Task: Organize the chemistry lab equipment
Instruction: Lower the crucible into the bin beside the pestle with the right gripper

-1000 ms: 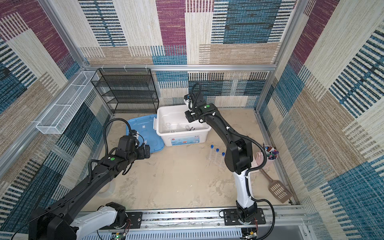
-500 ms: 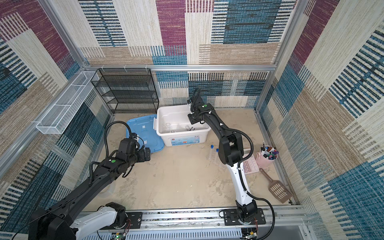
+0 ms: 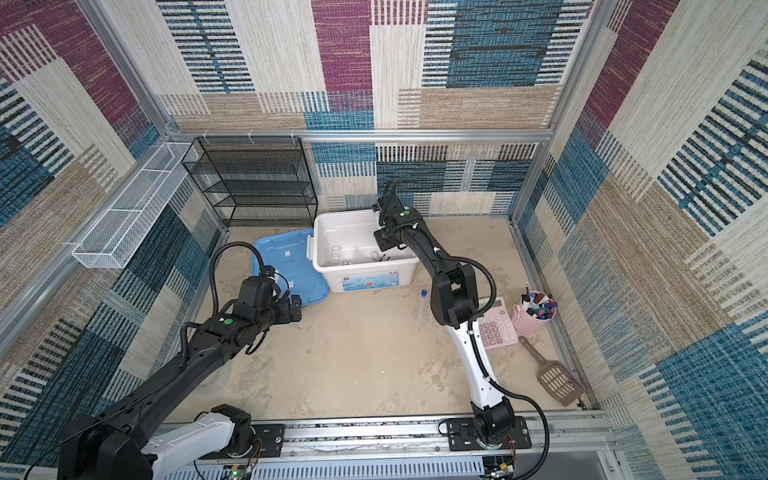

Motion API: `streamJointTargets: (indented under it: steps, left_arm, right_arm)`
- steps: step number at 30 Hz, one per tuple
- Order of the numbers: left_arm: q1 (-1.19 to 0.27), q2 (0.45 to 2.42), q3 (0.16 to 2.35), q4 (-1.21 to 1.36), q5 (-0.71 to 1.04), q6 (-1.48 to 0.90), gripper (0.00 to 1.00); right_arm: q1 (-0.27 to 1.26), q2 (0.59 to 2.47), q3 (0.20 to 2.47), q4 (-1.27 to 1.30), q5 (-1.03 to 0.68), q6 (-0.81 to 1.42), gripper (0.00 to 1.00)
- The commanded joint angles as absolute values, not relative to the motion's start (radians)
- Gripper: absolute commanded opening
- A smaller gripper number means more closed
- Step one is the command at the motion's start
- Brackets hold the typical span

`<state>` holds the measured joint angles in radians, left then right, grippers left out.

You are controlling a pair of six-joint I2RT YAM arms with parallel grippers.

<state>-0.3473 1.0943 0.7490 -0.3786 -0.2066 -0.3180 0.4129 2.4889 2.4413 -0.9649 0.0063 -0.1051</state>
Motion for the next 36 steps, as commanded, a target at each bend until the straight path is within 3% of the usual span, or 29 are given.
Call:
streamJointTargets:
  steps: [1,36]
  left_arm:
    - [-0.347,1.101,0.749,-0.361,-0.206,-0.345,1.0]
    - [-0.347,1.164,0.76,-0.368,-0.212,-0.355,0.99]
  right_arm:
    - [0.413,2.499,2.452,-0.974,-0.014,-0.102,0.41]
    - [0.414,2.49,2.324,-0.928,-0.028,-0.133,0.4]
